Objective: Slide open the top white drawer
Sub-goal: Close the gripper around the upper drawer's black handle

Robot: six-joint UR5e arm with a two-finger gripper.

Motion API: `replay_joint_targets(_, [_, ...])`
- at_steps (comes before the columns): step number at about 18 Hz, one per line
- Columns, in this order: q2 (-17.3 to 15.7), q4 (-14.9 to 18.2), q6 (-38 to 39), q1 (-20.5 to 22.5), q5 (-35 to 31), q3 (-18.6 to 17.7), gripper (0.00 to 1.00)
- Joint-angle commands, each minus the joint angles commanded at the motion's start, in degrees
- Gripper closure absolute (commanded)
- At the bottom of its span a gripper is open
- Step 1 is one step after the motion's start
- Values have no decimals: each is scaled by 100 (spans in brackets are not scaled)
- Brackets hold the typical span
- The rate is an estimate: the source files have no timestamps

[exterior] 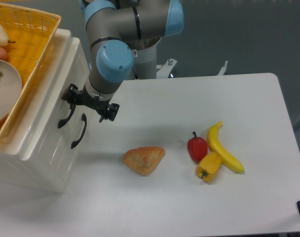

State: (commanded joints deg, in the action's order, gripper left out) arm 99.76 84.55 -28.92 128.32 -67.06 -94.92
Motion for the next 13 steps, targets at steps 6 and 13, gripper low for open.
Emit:
replay_joint_targets(6, [-9,44,9,0,0,-18,0])
replay_joint_targets(13, [9,9,88,-35,-35,-18,0])
